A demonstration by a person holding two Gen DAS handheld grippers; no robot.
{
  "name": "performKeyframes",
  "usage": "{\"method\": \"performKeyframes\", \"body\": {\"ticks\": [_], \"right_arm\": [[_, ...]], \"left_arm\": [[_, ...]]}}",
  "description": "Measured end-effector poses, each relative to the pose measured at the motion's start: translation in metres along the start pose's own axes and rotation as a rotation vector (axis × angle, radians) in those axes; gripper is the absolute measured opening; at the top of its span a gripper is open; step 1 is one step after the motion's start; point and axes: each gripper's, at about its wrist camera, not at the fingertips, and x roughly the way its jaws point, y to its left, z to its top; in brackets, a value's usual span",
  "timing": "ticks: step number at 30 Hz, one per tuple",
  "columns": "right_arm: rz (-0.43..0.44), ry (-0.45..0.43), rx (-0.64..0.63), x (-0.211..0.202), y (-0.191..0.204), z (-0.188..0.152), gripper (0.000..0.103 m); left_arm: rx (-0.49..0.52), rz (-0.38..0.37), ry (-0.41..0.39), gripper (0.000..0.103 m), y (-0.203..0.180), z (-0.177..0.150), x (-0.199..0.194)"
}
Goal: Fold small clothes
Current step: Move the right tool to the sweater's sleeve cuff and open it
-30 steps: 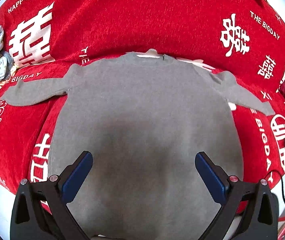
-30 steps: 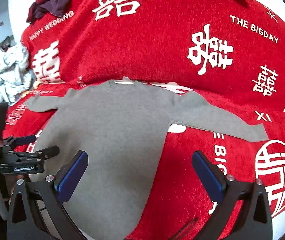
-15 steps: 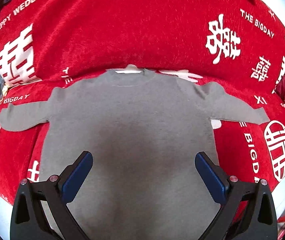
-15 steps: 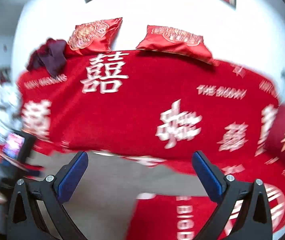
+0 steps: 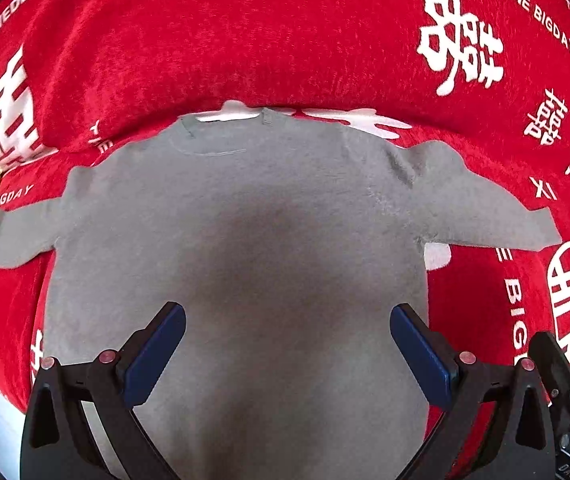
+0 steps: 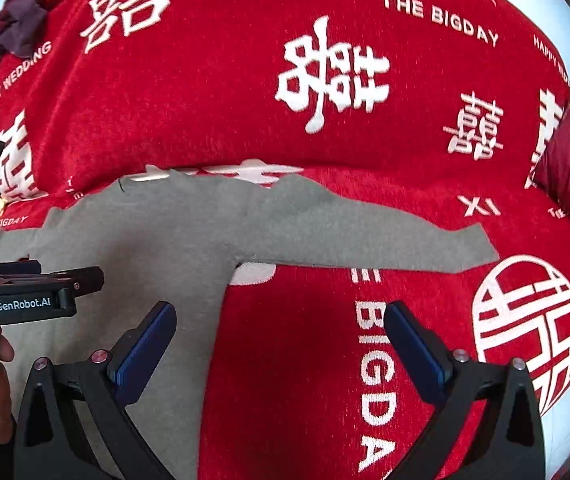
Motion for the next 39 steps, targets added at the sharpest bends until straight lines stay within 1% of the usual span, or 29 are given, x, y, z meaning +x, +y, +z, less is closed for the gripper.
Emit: {"method": "performKeyframes", "body": {"ticks": [7, 9, 12, 16, 20, 22, 24, 25, 27, 28, 29, 32, 34, 35, 36, 39], "right_arm": [[-0.006, 0.018, 0.039, 0.019, -0.022, 0.005, 0.103], [0.013, 0.04, 0.046, 0.027, -0.032, 0.007, 0.103], [-0.013, 0.045, 0.049, 0.037, -0.046, 0.01, 0.103], [-0.043, 0.078, 0.089, 0.056, -0.076, 0.012, 0.103], [-0.098, 0.102, 0.117, 0.075, -0.107, 0.012, 0.103], [-0.103, 0.112, 0.174, 0.084, -0.133, 0.013, 0.103], [-0.081, 0.111, 0.302, 0.09, -0.172, 0.011, 0.103], [-0.056, 0.103, 0.379, 0.092, -0.193, 0.008, 0.102], [0.007, 0.08, 0.52, 0.098, -0.234, 0.001, 0.096], [0.036, 0.075, 0.579, 0.103, -0.252, -0.002, 0.095], [0.057, 0.07, 0.61, 0.106, -0.264, -0.004, 0.094], [0.149, 0.058, 0.684, 0.122, -0.289, -0.009, 0.092], [0.211, 0.073, 0.73, 0.139, -0.299, -0.011, 0.089], [0.222, 0.078, 0.736, 0.145, -0.299, -0.012, 0.084], [0.209, 0.068, 0.715, 0.15, -0.296, -0.007, 0.081], [0.199, 0.074, 0.666, 0.163, -0.287, 0.007, 0.081]], "left_arm": [[0.046, 0.015, -0.013, 0.103, -0.026, 0.016, 0.017], [0.047, 0.014, -0.016, 0.103, -0.033, 0.023, 0.022], [0.039, 0.015, -0.01, 0.103, -0.043, 0.034, 0.033], [0.034, 0.012, 0.009, 0.103, -0.057, 0.048, 0.05], [0.043, 0.023, 0.03, 0.103, -0.07, 0.059, 0.069], [0.043, 0.033, 0.042, 0.103, -0.075, 0.064, 0.078], [0.038, 0.027, 0.048, 0.103, -0.078, 0.069, 0.084], [0.034, 0.023, 0.051, 0.103, -0.079, 0.072, 0.088], [0.023, 0.014, 0.058, 0.103, -0.08, 0.076, 0.095], [0.013, 0.011, 0.064, 0.103, -0.08, 0.079, 0.1], [0.004, 0.008, 0.071, 0.103, -0.08, 0.08, 0.104], [-0.022, 0.001, 0.096, 0.103, -0.078, 0.084, 0.119], [-0.027, 0.001, 0.104, 0.103, -0.078, 0.084, 0.127], [-0.028, 0.0, 0.109, 0.103, -0.077, 0.084, 0.131], [-0.029, -0.003, 0.109, 0.103, -0.077, 0.084, 0.134], [-0.025, -0.01, 0.081, 0.103, -0.077, 0.086, 0.136]]}}
